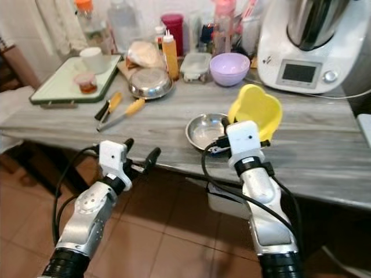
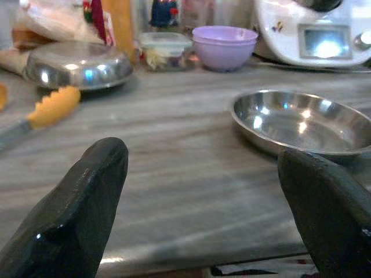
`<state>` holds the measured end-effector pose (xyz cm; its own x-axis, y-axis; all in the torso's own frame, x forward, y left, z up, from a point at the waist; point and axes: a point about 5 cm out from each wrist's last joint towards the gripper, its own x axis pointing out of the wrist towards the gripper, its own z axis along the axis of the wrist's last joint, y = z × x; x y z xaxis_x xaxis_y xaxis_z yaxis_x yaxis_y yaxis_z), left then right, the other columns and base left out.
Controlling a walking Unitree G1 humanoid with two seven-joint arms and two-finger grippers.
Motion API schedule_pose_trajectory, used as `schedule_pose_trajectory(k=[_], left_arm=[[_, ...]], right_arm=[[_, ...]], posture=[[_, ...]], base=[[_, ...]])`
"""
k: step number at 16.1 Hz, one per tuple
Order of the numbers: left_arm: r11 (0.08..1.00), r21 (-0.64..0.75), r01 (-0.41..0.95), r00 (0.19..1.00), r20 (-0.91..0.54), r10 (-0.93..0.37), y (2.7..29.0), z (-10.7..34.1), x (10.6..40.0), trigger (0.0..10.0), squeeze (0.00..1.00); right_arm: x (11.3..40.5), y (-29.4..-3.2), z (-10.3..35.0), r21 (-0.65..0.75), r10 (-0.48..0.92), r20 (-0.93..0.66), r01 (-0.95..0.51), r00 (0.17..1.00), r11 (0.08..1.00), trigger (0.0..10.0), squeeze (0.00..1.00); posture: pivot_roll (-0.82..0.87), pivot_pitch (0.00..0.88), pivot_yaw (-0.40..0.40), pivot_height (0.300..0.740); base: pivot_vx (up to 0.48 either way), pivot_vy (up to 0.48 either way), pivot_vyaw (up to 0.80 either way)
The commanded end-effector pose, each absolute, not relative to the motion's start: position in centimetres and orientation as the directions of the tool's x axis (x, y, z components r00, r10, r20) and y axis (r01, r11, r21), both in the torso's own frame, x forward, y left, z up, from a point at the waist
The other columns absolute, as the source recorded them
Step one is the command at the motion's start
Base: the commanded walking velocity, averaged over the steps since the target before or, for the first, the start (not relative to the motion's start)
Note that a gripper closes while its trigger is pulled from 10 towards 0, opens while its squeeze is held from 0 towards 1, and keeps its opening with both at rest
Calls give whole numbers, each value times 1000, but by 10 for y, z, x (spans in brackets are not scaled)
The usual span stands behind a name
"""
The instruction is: Setting the table
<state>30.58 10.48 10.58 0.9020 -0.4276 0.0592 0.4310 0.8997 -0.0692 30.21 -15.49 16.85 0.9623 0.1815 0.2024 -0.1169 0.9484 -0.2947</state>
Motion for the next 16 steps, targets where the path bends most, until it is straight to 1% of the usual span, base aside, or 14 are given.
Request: schedule_pose_trajectory(k=[1, 3, 7, 11, 15, 16], left_arm=[[914, -49, 402, 915, 41, -400, 117, 103, 306, 10000, 0], [916, -56, 398, 917, 38, -397, 117, 103, 306, 10000, 0], [904, -69, 422, 906, 69, -418, 112, 107, 303, 10000, 0], [905, -67, 421, 906, 70, -417, 110, 107, 303, 10000, 0], [895, -65, 441, 897, 75, -436, 104, 107, 301, 10000, 0], [894, -64, 444, 895, 79, -439, 103, 108, 300, 10000, 0]], right_arm=[[302, -144, 173, -288, 211, 224, -142, 952, 947, 10000, 0], [303, -144, 173, -290, 212, 225, -142, 951, 947, 10000, 0], [304, -145, 173, -282, 205, 218, -139, 954, 949, 10000, 0], [305, -146, 173, -282, 203, 217, -138, 955, 950, 10000, 0], [306, -145, 173, -280, 206, 218, -141, 954, 950, 10000, 0], [306, -145, 173, -280, 206, 217, -141, 954, 950, 10000, 0]], posture=[[-60, 52, 81, 740], [-60, 52, 81, 740], [-57, 53, 81, 740], [-57, 53, 81, 740], [-58, 48, 77, 740], [-58, 48, 77, 740]], base=[[0, 375, 0], [0, 368, 0], [0, 0, 0], [0, 0, -595], [0, 0, 0], [0, 0, -469]])
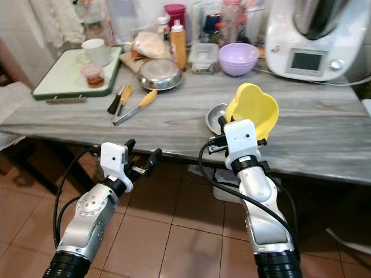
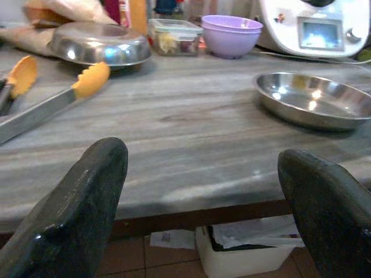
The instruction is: Setting the table
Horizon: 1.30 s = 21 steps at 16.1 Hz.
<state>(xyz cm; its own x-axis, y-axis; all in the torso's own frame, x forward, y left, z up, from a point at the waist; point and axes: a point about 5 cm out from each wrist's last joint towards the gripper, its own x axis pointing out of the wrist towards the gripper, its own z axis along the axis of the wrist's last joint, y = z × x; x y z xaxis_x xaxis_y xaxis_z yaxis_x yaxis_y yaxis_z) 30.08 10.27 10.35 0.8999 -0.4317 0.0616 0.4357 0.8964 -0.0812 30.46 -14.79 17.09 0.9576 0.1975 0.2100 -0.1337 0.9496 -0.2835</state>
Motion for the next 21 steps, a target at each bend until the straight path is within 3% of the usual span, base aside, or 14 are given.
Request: schedule_pose_trajectory(k=[1, 4, 14, 18, 21], left_arm=[[893, -63, 447, 894, 82, -441, 103, 108, 300, 10000, 0], [887, -54, 459, 887, 91, -453, 103, 109, 298, 10000, 0], [876, -45, 481, 875, 81, -476, 100, 108, 295, 10000, 0], [872, -51, 488, 872, 78, -483, 98, 107, 294, 10000, 0], [866, -75, 494, 868, 94, -487, 99, 108, 292, 10000, 0]], right_arm=[[306, -145, 173, -280, 205, 217, -141, 954, 950, 10000, 0], [307, -143, 174, -281, 213, 221, -147, 952, 948, 10000, 0], [306, -143, 173, -275, 205, 218, -142, 954, 951, 10000, 0], [306, -143, 174, -275, 204, 222, -140, 954, 951, 10000, 0], [307, -143, 174, -278, 209, 223, -144, 952, 950, 10000, 0]], posture=[[-54, 46, 76, 740], [-50, 46, 74, 740], [-52, 51, 80, 740], [-56, 53, 82, 740], [-57, 52, 79, 740]], base=[[0, 0, -463], [94, 0, -304], [392, 0, 0], [384, 0, -484], [87, 0, 0]])
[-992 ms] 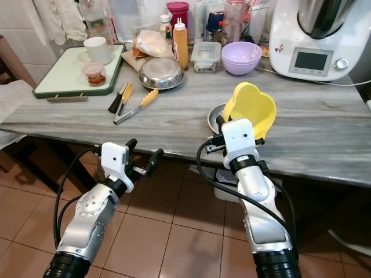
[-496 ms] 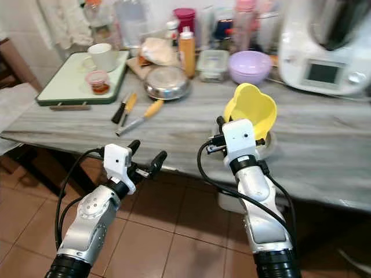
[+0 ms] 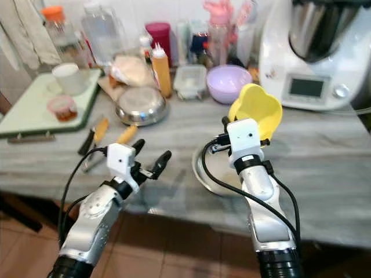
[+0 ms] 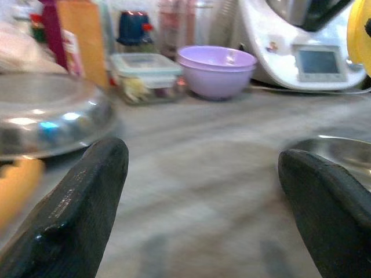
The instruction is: Setting the table
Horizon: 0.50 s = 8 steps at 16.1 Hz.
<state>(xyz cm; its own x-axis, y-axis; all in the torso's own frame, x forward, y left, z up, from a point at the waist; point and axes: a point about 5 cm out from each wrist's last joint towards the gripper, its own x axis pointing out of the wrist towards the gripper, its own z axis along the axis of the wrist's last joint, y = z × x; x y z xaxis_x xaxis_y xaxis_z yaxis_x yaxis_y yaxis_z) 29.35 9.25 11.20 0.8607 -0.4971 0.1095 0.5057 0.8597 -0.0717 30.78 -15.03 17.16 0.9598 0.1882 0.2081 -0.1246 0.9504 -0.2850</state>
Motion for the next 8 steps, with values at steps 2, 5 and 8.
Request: schedule_pose_trajectory(k=[2, 5, 8], left_arm=[[860, -79, 505, 862, 94, -498, 102, 108, 290, 10000, 0], [825, -78, 560, 828, 91, -553, 105, 110, 283, 10000, 0], [763, -52, 645, 764, 67, -641, 115, 114, 274, 10000, 0]], right_arm=[[307, -142, 175, -282, 218, 221, -151, 951, 947, 10000, 0], [307, -141, 176, -294, 243, 215, -175, 946, 940, 10000, 0], [307, -135, 179, -299, 308, 204, -241, 929, 923, 10000, 0]], posture=[[-57, 52, 79, 740], [-52, 53, 68, 740], [-49, 59, 65, 740]], base=[[0, 0, 0], [0, 0, 0], [0, 0, 0]])
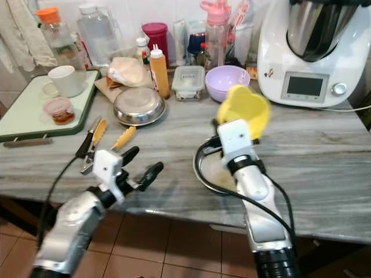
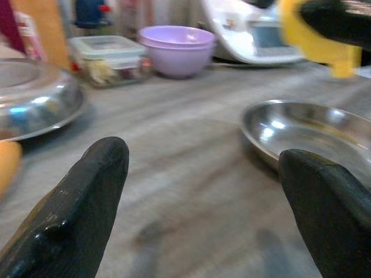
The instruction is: Setting the table
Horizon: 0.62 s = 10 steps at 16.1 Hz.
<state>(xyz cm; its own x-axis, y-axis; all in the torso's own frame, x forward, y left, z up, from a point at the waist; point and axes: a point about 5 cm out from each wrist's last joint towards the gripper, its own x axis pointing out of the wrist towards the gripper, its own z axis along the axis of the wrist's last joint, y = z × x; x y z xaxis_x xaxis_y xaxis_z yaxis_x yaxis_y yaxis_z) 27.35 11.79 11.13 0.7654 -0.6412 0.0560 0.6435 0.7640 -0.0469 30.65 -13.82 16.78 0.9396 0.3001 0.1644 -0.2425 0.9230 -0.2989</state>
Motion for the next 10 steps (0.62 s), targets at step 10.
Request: schedule_pose_trajectory(k=[10], left_arm=[[629, -2, 778, 629, -21, -778, 121, 115, 256, 10000, 0]], right_arm=[[321, -93, 180, -109, 636, 15, -631, 772, 768, 10000, 0]], posture=[[-26, 82, 58, 740]], base=[[0, 0, 0]])
